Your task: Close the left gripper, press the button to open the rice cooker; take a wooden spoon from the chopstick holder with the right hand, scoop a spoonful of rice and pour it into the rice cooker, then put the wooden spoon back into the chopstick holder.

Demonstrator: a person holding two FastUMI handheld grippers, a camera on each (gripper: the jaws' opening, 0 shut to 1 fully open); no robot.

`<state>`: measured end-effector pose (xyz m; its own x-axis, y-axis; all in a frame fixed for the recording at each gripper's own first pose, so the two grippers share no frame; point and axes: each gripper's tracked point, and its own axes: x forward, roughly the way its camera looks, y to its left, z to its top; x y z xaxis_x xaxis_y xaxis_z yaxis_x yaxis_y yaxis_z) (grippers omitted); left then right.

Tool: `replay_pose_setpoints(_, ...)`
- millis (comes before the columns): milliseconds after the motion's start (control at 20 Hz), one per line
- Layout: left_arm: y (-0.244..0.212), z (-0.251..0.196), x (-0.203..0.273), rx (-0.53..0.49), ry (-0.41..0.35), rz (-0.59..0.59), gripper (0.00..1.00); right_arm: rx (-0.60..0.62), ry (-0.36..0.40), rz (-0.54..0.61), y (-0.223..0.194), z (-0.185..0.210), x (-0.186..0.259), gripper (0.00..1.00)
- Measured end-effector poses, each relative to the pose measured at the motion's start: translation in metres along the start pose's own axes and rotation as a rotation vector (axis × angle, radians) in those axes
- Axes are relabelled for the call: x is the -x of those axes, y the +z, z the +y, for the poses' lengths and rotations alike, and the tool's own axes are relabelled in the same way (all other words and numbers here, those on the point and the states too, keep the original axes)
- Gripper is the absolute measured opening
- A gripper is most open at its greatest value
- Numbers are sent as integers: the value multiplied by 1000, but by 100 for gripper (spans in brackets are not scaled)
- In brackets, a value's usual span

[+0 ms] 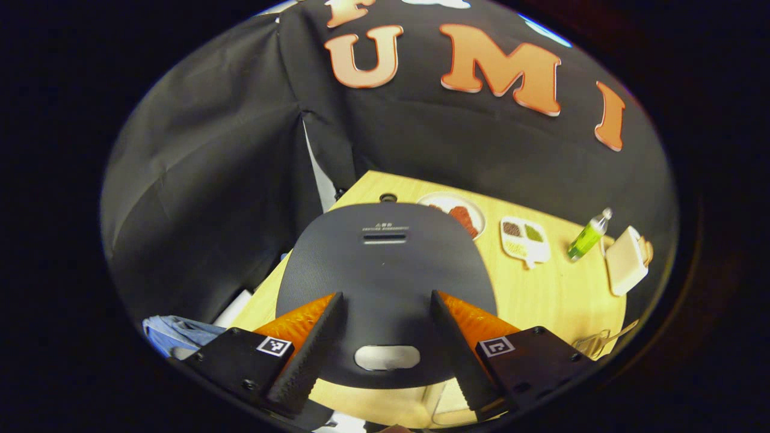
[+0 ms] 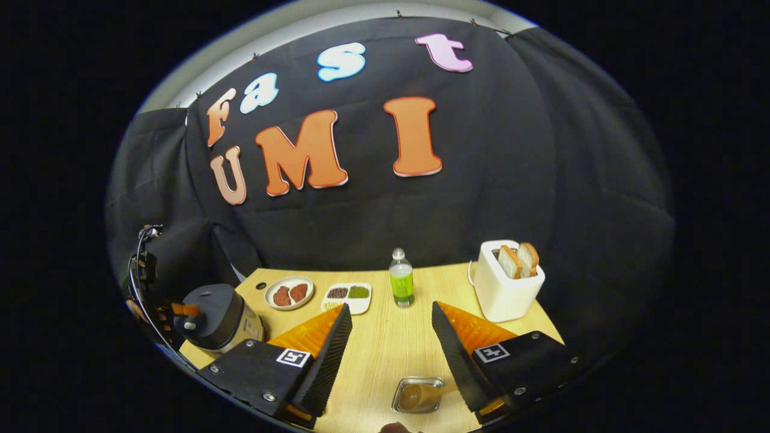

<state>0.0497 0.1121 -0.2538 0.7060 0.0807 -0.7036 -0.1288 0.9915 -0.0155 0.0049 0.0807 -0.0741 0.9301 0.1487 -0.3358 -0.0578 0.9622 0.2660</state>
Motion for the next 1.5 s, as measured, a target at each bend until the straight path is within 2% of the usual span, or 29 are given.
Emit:
replay_pose_setpoints(100, 29, 1, 24, -49, 8, -111, 97, 6, 14, -74, 25, 9, 1, 83)
replay_pose_setpoints(350, 116, -19, 102, -52, -88, -377, 97, 27, 35, -198, 75, 24, 13, 84)
replay_pose_setpoints(400, 134, -25, 136, -55, -108, -433, 96, 22, 40, -223, 85, 28, 16, 84)
replay_pose_setpoints(500, 165, -28, 172, -58, -133, -547, 96, 29, 40, -270, 103, 31, 23, 83)
replay_pose_setpoints(650, 188, -39, 202, -79, -161, -679, 96, 68, 41, -326, 123, 36, 37, 83)
replay_pose_setpoints(850, 200, -63, 234, -116, -213, -798, 96, 45, 66, -390, 141, 40, 61, 84)
replay_pose_setpoints(1000, 194, -80, 250, -141, -245, -859, 96, 53, 49, -464, 150, 32, 74, 84)
replay_pose_setpoints(1200, 171, -96, 251, -160, -259, -876, 96, 69, 54, -530, 142, 39, 86, 84)
replay_pose_setpoints(1400, 148, -111, 242, -138, -298, -832, 96, 96, 93, -516, 124, 57, 86, 83)
replay_pose_setpoints(1500, 144, -112, 236, -150, -294, -817, 96, 104, 105, -494, 117, 60, 81, 83)
